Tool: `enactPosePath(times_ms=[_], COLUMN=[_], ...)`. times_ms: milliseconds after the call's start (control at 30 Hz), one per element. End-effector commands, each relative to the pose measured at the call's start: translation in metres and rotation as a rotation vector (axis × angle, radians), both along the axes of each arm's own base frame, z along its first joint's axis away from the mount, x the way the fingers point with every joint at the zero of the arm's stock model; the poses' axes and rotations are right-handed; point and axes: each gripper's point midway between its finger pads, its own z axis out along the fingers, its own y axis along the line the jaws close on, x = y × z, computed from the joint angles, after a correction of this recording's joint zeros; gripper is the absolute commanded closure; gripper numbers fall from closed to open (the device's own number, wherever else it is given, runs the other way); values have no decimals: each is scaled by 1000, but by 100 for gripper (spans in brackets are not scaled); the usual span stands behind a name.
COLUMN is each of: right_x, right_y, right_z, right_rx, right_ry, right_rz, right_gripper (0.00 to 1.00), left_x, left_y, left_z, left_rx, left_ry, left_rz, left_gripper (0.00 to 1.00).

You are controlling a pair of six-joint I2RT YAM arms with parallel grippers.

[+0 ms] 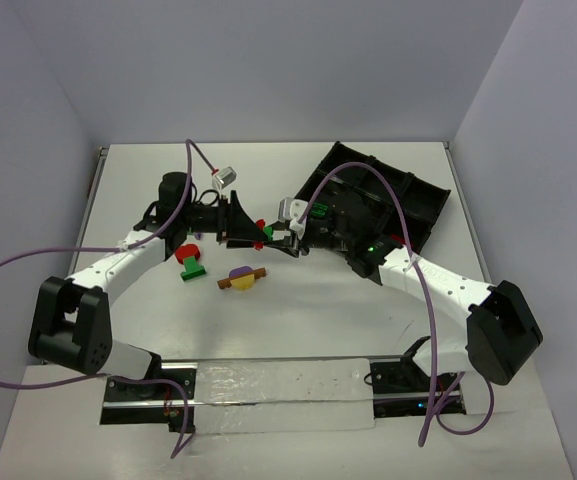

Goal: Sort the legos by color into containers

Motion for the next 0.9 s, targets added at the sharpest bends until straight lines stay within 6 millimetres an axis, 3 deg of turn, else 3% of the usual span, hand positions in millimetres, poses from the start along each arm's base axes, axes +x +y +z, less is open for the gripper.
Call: enactPosePath(times_ms=[0,133,500,567,733,767,867], right_x=[1,2,2,3,4,4,7], right_y=[1,0,1,2,1,0,-3], right_z=[3,2,-3,-3,-5,-6,-12], right_rx=[8,7,0,-1,-9,-12,-29], right_ry=[-23,-21,-6,-5,-3,-3,-1], right_rz=[-7,-13,-6,-6,-13,-16,-36], right_gripper=[100,100,100,100,100,100,100], left_x=[4,6,5,5,5,5,5], left_y=[6,7,11,11,12,12,16], left_z=[18,20,19,19,19,18,18], left_rx=[-25,-33,-37,-40,-37,-34,-37], left_ry=[-86,-92,-88,-86,-88,-85,-85], left_rz=[18,27,38,36,35,35,45], left_gripper=[21,24,46,54,95,99,100])
